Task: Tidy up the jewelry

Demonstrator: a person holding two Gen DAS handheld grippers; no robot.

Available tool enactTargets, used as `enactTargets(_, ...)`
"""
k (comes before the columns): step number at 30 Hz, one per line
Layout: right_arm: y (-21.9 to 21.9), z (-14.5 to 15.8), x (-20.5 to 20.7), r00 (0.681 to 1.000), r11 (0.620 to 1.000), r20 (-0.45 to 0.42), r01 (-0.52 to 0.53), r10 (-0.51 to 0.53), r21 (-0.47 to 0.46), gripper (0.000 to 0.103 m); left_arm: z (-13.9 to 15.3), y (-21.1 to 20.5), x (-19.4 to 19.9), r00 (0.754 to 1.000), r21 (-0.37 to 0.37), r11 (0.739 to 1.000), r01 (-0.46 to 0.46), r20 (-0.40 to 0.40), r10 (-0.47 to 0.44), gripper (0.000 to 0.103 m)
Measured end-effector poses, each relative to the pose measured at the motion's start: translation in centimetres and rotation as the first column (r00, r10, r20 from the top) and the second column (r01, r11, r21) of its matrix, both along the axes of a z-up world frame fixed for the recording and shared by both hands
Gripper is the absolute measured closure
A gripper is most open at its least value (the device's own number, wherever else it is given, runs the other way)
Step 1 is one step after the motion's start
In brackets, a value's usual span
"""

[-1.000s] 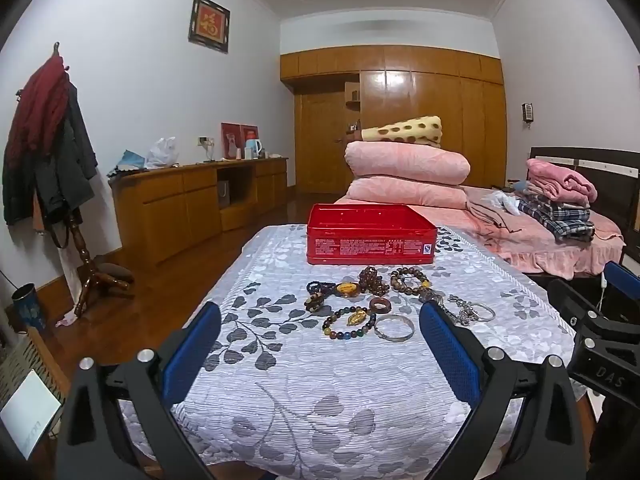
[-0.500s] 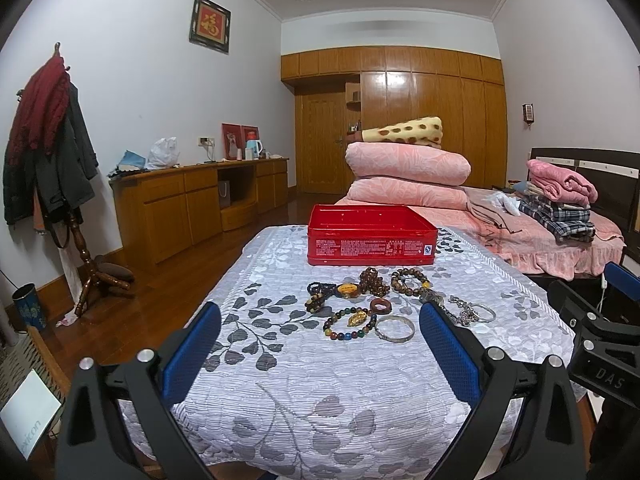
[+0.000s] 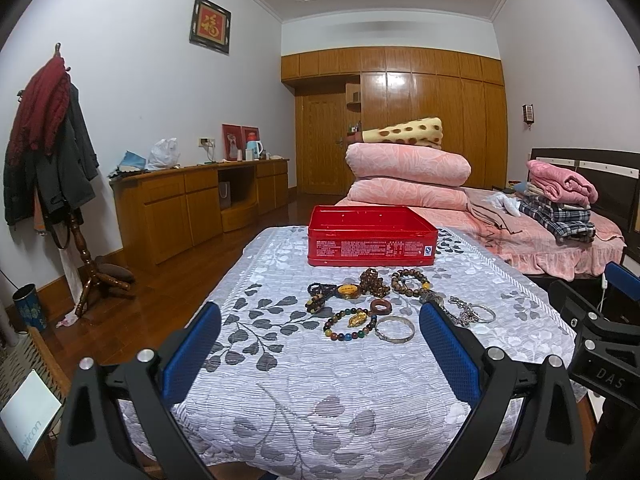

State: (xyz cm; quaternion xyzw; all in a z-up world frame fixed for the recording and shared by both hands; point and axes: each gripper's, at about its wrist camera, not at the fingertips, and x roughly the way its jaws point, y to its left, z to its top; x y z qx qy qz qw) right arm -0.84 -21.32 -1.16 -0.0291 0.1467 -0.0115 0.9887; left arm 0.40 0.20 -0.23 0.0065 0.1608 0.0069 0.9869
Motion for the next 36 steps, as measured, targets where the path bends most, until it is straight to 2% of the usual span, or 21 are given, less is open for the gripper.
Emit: enactTargets(36,-0.18,-0.59,0.45,1.000,1.000,-0.015,-0.011,0.012,0.005,0.005,-0.23,0.46,0.11,1.000,-0.009,1.000,-0.008,-0.018,0.008,0.006)
